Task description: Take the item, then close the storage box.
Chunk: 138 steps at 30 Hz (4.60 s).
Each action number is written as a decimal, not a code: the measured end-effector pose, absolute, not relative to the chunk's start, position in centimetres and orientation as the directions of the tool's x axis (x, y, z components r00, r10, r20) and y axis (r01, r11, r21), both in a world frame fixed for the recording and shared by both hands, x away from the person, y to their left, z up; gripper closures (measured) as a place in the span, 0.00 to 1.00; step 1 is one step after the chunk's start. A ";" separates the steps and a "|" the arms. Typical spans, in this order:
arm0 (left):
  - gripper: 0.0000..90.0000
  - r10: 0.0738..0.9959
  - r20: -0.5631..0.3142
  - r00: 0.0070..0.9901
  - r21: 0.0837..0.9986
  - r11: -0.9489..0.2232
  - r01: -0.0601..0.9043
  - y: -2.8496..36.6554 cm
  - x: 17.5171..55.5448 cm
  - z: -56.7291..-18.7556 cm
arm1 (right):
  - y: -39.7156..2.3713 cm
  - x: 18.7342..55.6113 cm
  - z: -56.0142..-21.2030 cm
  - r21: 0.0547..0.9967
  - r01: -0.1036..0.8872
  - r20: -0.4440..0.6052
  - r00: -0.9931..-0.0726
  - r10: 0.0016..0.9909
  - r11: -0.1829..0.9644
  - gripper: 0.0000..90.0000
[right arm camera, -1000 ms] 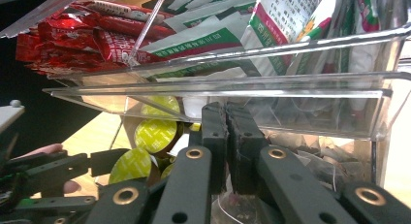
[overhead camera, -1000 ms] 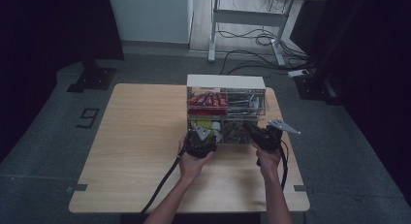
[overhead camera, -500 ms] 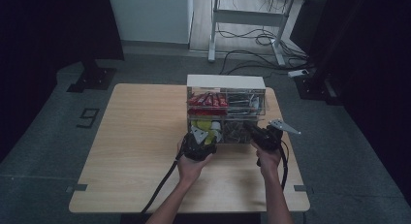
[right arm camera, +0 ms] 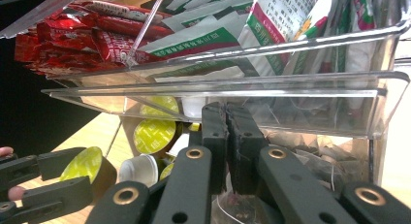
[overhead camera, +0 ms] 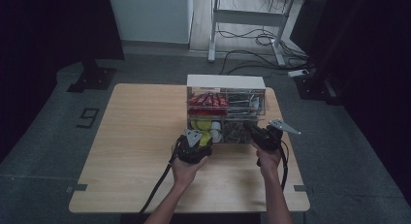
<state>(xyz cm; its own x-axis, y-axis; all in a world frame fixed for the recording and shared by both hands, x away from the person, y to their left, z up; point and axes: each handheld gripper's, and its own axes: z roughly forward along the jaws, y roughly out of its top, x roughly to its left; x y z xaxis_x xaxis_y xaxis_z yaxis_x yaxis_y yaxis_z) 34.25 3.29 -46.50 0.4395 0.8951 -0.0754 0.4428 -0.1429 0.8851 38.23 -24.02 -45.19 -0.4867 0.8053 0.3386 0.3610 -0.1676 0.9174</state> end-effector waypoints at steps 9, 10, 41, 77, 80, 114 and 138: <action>0.43 0.898 -0.096 0.429 0.882 -0.124 0.456 4.9 33.6 -46.5 | -24.0 38.2 -45.2 0.917 0.361 0.338 -0.485 0.807 -0.167 0.96; 0.43 0.900 -0.101 0.424 0.881 -0.117 0.458 5.3 33.6 -46.6 | -24.0 38.2 -45.2 0.918 0.360 0.337 -0.485 0.807 -0.167 0.96; 0.43 0.940 -0.102 0.324 0.859 -0.081 0.506 11.3 33.4 -48.2 | -24.1 38.3 -45.5 0.917 0.366 0.333 -0.476 0.814 -0.161 0.96; 0.43 0.974 -0.075 0.215 0.771 -0.080 0.632 16.4 34.6 -52.7 | -24.0 38.5 -45.9 0.913 0.379 0.332 -0.469 0.819 -0.152 0.96; 0.43 0.974 -0.074 0.213 0.763 -0.082 0.641 16.3 34.7 -52.9 | -24.0 38.5 -46.0 0.913 0.380 0.328 -0.468 0.820 -0.149 0.96; 0.28 0.956 -0.096 0.277 0.804 -0.090 0.588 19.1 31.4 -51.4 | -24.1 38.5 -46.2 0.911 0.384 0.329 -0.461 0.824 -0.149 0.96; 0.31 0.951 -0.119 0.287 0.813 -0.072 0.577 20.6 29.3 -52.0 | -23.6 37.8 -47.0 0.912 0.397 0.293 -0.452 0.843 -0.105 0.99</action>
<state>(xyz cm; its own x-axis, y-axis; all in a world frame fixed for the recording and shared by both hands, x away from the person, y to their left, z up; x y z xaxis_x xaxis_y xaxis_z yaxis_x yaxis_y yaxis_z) 29.31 20.56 -51.99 0.2869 0.9505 -0.1192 0.5775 -0.0723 0.8132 37.84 -23.55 -46.97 -0.4516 0.8426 0.2935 0.3969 -0.1049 0.9119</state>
